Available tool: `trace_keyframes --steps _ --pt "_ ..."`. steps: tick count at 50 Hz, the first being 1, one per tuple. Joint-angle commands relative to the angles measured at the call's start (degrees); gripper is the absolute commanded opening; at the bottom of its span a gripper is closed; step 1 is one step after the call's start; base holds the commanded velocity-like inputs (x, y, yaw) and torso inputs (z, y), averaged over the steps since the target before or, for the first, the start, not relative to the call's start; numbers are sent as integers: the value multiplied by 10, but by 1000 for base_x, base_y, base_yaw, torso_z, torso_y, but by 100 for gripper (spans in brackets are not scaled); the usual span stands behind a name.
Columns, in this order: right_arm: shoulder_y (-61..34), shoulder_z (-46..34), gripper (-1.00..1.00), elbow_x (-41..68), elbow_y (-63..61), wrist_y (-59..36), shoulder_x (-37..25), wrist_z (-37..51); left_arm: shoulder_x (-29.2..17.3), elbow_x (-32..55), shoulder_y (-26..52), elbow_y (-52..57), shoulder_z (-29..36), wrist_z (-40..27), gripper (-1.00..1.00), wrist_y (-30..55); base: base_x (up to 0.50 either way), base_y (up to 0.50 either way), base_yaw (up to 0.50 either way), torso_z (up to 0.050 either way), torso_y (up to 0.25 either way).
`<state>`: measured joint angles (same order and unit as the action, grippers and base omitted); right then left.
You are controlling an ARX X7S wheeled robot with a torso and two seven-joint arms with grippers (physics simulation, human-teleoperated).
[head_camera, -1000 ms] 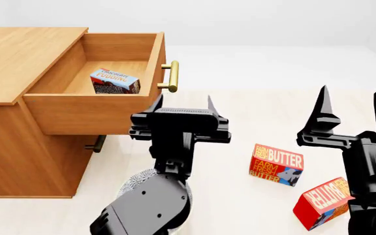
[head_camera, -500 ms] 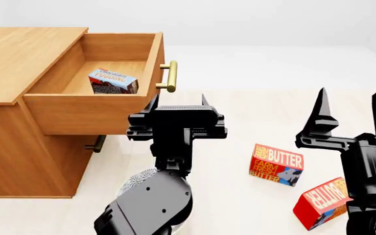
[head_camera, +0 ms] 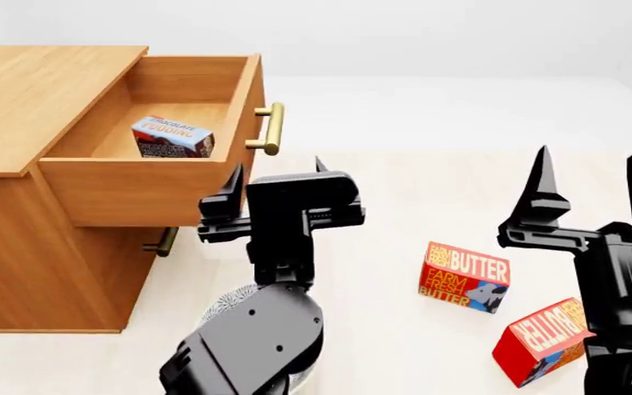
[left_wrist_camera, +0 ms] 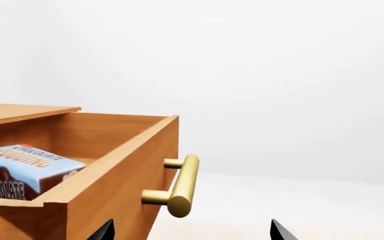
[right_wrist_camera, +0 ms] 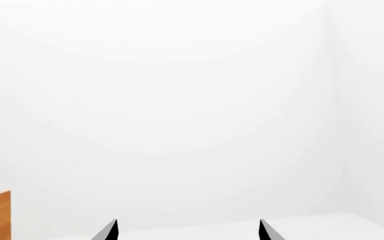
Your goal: Put the chocolate pudding in the top drawer of the cabinet and close it.
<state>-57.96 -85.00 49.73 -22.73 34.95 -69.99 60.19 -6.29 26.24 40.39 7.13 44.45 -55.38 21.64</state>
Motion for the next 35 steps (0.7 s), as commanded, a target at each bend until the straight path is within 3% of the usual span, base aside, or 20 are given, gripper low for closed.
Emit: trace_keyframes --steps 1,35 --pt "-2 4 100 4 1 -5 3 -3 -2 -15 3 0 -9 -49 100 25 0 0 0 0 0" --pt "6 9 100 3 0 -6 4 -6 -13 -20 22 -18 -24 -84 100 39 0 0 0 0 0"
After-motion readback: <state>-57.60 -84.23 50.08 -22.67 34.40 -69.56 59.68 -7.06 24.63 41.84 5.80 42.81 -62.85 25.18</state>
